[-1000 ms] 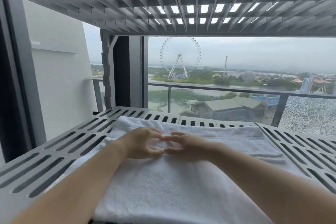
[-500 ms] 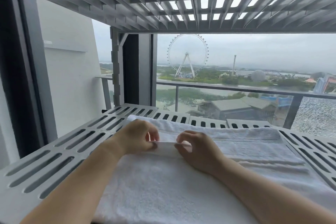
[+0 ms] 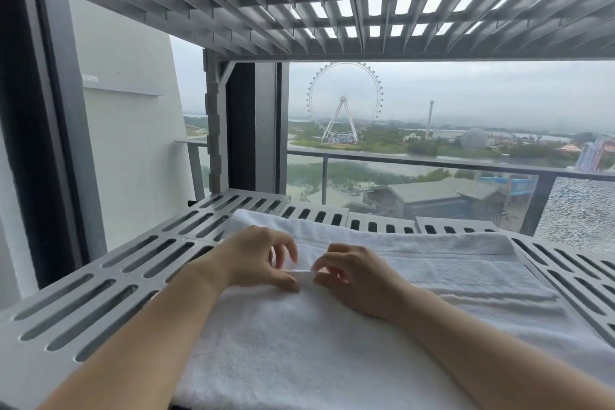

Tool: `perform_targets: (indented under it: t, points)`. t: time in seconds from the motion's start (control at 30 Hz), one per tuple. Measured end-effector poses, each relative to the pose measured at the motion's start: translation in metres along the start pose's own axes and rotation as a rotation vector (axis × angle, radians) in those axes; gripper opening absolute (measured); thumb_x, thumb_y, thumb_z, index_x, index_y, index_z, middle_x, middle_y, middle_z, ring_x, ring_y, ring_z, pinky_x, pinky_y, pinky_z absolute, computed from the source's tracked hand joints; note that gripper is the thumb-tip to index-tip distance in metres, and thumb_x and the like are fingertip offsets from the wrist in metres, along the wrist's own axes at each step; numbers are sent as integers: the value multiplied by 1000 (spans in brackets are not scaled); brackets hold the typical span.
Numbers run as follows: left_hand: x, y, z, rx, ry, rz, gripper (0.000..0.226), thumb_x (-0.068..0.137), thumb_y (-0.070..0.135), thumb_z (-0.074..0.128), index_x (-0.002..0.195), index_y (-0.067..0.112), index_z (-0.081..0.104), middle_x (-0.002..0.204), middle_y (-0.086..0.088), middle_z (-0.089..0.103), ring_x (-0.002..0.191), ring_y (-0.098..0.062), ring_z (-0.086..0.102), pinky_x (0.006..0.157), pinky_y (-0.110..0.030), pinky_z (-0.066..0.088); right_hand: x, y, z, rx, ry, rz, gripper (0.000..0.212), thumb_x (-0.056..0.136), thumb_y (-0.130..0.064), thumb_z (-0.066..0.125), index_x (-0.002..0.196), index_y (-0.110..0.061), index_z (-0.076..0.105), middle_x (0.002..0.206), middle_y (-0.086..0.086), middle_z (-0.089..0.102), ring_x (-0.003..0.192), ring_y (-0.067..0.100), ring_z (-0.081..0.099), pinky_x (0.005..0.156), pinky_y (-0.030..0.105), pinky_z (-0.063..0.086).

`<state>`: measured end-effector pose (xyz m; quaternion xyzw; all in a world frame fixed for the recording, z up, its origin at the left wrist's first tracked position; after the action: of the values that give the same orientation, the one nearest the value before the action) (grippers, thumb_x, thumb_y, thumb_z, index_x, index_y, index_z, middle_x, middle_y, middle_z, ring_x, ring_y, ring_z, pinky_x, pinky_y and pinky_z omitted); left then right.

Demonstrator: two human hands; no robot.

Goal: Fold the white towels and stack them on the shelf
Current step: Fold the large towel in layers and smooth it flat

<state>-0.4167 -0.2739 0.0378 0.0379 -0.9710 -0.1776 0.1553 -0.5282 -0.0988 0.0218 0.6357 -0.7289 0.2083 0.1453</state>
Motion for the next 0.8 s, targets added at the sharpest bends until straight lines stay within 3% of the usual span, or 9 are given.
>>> perform_targets:
  t: [0.13, 0.23, 0.37, 0.53, 0.67, 0.8]
  points:
    - [4, -2, 1, 84, 74, 59, 20, 68, 54, 71, 72, 38, 60, 72, 17, 60, 67, 1, 56, 60, -15, 45, 0, -1, 1, -16, -9, 47, 40, 82, -52, 59, 109, -23, 66, 86, -9, 51, 71, 7, 49, 66, 22, 40]
    - [5, -6, 3, 74, 51, 41, 19, 67, 46, 72, 66, 35, 57, 73, 14, 63, 69, 0, 58, 61, -19, 49, -1, -2, 3, -14, 45, 61, 25, 88, -36, 59, 104, -19, 68, 88, -2, 56, 73, 13, 53, 66, 24, 39]
    - [6, -7, 7, 102, 35, 54, 20, 71, 37, 72, 66, 35, 52, 69, 14, 60, 67, -1, 57, 57, -15, 44, 0, -3, 4, 2, 70, 76, 19, 89, -31, 58, 94, -14, 66, 89, 0, 57, 72, 11, 48, 65, 24, 37]
    - [6, 6, 5, 170, 257, 175, 25, 79, 28, 70, 78, 37, 46, 71, 18, 52, 64, 1, 51, 54, -12, 36, 0, -3, 4, -17, 135, 106, 19, 89, -25, 58, 100, -9, 60, 97, 5, 57, 82, 19, 53, 68, 23, 34]
    - [3, 6, 7, 133, 70, 85, 30, 71, 7, 56, 79, 35, 51, 72, 12, 52, 63, -5, 50, 55, -18, 43, 0, 0, 6, -41, 43, 154, 42, 81, -15, 54, 122, -18, 55, 108, 2, 53, 97, 19, 52, 75, 24, 36]
    - [3, 3, 11, 53, -65, -35, 33, 67, 3, 42, 78, 33, 52, 72, 7, 53, 63, -8, 48, 57, -20, 42, -1, 1, 6, -6, -31, 150, 44, 78, -13, 52, 119, -26, 62, 100, -1, 48, 92, 20, 53, 73, 24, 38]
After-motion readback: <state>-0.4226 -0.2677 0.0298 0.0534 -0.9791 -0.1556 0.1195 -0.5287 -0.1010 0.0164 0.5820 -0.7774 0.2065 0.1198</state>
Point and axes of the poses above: each hand's wrist, its own x-axis towards the middle knuckle, its own z-axis out of the palm, y = z × x, the point moved 1 cm from there along x, towards the middle knuckle
